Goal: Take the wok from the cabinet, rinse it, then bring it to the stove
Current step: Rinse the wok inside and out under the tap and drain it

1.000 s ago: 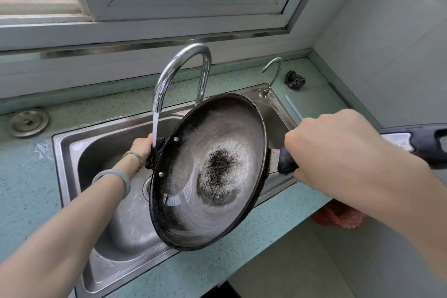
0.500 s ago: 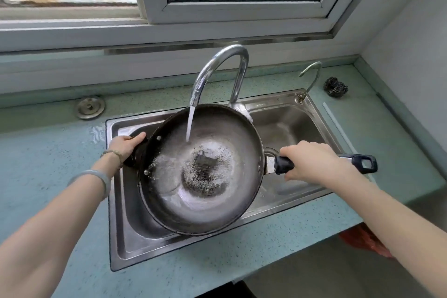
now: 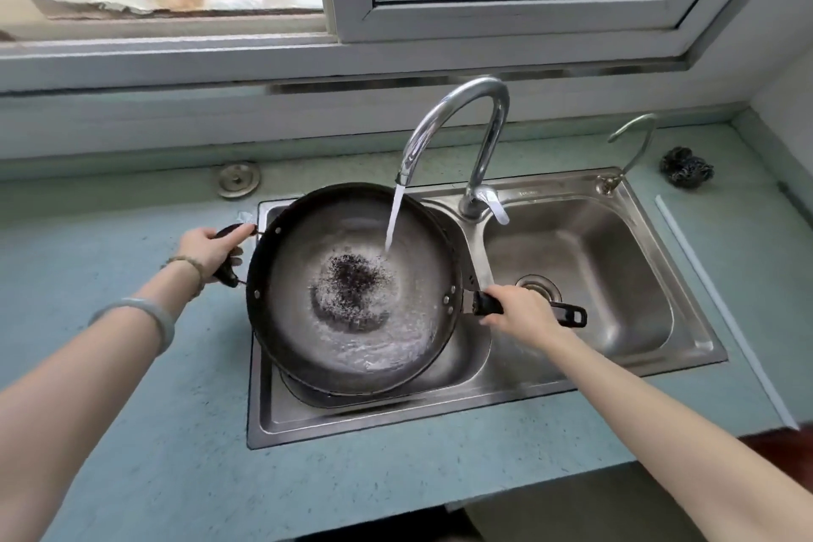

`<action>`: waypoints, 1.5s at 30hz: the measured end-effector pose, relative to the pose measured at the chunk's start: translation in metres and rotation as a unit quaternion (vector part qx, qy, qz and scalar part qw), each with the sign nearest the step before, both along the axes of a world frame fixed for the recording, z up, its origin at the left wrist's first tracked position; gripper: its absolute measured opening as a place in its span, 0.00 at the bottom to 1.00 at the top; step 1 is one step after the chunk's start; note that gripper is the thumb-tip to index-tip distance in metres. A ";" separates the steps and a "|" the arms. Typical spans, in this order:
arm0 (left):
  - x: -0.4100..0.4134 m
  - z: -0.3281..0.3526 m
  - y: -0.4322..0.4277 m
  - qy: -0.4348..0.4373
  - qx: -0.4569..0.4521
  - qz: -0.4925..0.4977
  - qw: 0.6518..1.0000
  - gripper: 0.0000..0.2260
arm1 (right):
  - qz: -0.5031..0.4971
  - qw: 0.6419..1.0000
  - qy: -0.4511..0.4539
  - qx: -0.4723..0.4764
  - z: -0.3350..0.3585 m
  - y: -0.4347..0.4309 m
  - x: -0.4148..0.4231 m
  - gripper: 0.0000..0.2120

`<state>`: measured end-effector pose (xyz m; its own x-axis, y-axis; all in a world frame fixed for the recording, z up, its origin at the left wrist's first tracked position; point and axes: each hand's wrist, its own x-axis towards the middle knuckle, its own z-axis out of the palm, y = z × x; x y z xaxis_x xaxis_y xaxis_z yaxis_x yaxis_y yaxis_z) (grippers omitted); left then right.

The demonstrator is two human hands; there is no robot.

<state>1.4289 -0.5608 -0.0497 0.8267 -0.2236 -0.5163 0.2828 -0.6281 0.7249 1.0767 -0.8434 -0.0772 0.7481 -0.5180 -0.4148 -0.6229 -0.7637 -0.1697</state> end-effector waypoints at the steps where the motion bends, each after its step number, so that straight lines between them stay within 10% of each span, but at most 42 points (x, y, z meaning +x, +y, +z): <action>1: -0.004 0.002 0.003 -0.012 -0.027 0.012 0.999 0.18 | -0.001 1.000 -0.004 -0.003 -0.004 0.001 0.004 0.20; 18: 0.010 0.112 0.001 -0.226 -0.024 0.143 0.963 0.32 | 0.090 0.994 0.017 0.059 -0.004 0.014 0.085 0.16; 23: -0.003 0.143 -0.006 -0.263 0.002 0.111 0.958 0.18 | 0.111 0.991 0.045 0.051 -0.008 0.026 0.095 0.16; 45: -0.039 0.234 -0.028 -0.414 0.062 -0.033 0.908 0.20 | 0.069 0.991 -0.036 0.110 -0.023 0.062 0.159 0.16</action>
